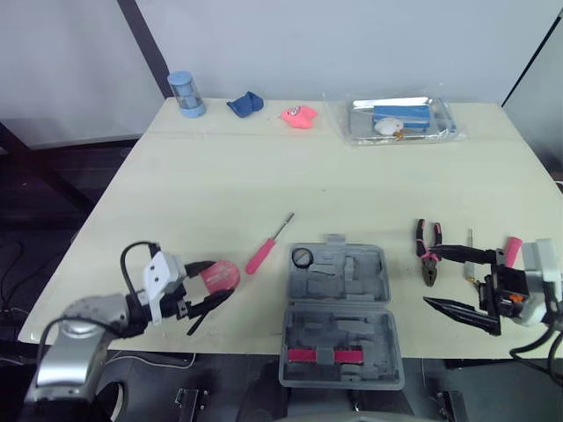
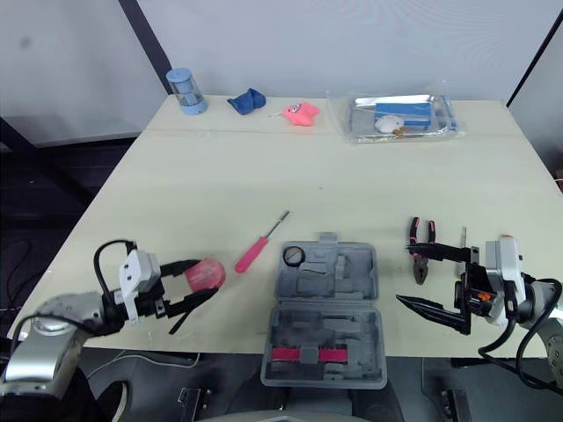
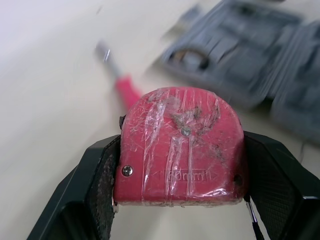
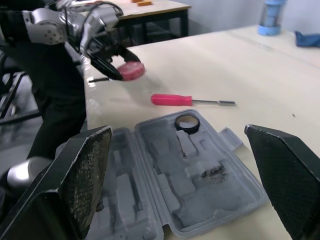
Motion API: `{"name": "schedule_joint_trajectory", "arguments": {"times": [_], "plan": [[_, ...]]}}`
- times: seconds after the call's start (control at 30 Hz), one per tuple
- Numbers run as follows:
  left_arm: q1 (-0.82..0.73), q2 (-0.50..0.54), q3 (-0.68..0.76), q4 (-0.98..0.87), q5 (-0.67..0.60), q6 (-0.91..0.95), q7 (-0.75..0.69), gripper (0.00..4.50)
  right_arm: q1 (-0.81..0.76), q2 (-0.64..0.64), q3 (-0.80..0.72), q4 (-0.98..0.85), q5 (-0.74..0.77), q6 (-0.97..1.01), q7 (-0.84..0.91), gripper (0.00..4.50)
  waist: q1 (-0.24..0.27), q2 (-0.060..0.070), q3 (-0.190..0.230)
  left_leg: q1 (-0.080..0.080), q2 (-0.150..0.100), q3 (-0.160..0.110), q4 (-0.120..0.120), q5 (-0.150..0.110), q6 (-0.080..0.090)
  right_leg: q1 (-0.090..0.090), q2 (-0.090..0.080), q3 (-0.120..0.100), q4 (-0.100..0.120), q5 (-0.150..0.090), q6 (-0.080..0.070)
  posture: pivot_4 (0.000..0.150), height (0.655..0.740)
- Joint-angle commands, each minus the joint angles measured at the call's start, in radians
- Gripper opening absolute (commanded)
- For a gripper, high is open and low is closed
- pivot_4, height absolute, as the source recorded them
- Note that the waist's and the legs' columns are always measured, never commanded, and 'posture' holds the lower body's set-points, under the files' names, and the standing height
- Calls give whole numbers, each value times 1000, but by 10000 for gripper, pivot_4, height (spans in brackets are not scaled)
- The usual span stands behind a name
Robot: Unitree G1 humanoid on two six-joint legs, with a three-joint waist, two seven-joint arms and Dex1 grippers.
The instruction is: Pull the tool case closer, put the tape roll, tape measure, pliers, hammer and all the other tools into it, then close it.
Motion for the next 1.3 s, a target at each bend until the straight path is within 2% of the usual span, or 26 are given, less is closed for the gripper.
{"name": "schedule_joint_trajectory", "arguments": {"times": [0.03, 0.17, 0.27, 0.33, 0.4, 0.7, 0.8, 1.03, 1.13, 1.23, 1.3], "plan": [[-75, 12, -60, -46, -21, 32, -64, 30686, -13, -35, 6, -57, 27, 101, -64, 45000, -3, 0, 0, 0, 0, 0, 0, 0, 0, 0, 0, 0, 0, 0, 0, 1500, 7400], [-279, -43, -202, -24, 9, 52, -136, 30686, -81, -37, 36, -99, 102, 262, -191, 45000, -3, 0, 1, -1, 0, -1, 0, 0, 0, 0, 0, -1, 0, 0, 0, 1500, 7400], [-439, -135, -317, 32, 51, 34, -184, 30686, -143, -41, 75, -155, 149, 434, -358, 45000, 0, 0, 1, -1, -1, -1, 1, 0, 0, 0, 0, -1, 0, 0, 0, 1500, 7400], [-504, -186, -362, 73, 72, 15, -205, 30686, -193, -35, 102, -167, 154, 516, -451, 45000, -3, -1, 1, -2, -1, -2, 2, 0, 0, 0, 0, -2, 0, 0, 0, 1500, 7400], [-557, -231, -406, 125, 103, -24, -233, 30686, -247, 4, 102, -157, 234, 590, -527, 45000, -10, -1, 1, -2, -1, -2, 1, 0, 0, -1, 0, -1, 0, 0, 0, 1500, 7400], [-712, -386, -475, 338, 209, -178, -234, 30686, -346, 112, 101, -110, 638, 818, -870, 45000, -2, -1, 2, -5, -1, -4, 2, 0, 0, -2, 0, -4, 0, 0, 0, 1500, 7400], [-729, -423, -474, 374, 228, -210, -220, 30686, -355, 119, 124, -68, 796, 821, -1031, 45000, -5, -1, 2, -5, -1, -5, 2, 0, 0, -2, 0, -5, 0, 0, 0, 1500, 7400], [-734, -470, -465, 397, 237, -233, -209, 30686, -378, 119, 206, 2, 1034, 753, -1300, 45000, -9, -1, 2, -5, -1, -6, 2, 0, 0, -2, 0, -5, 0, 0, 0, 1500, 7400], [-734, -478, -464, 399, 238, -235, -204, 30686, -385, 108, 234, 20, 1107, 719, -1372, 36346, -9, -1, 2, -5, -1, -6, 2, 0, 0, -2, 0, -5, 0, 0, 0, 1500, 7400], [-735, -486, -461, 403, 237, -233, -199, 30686, -384, 87, 259, 31, 1167, 698, -1417, 22317, -8, -1, 2, -5, -1, -6, 2, 0, 0, -2, 0, -5, 0, 0, 0, 1500, 7400], [-734, -489, -460, 403, 231, -229, -203, 30686, -384, 79, 273, 34, 1200, 682, -1436, 15726, -8, -1, 2, -6, -1, -6, 2, 0, 0, -2, 0, -5, 0, 0, 0, 1500, 7400]]}}
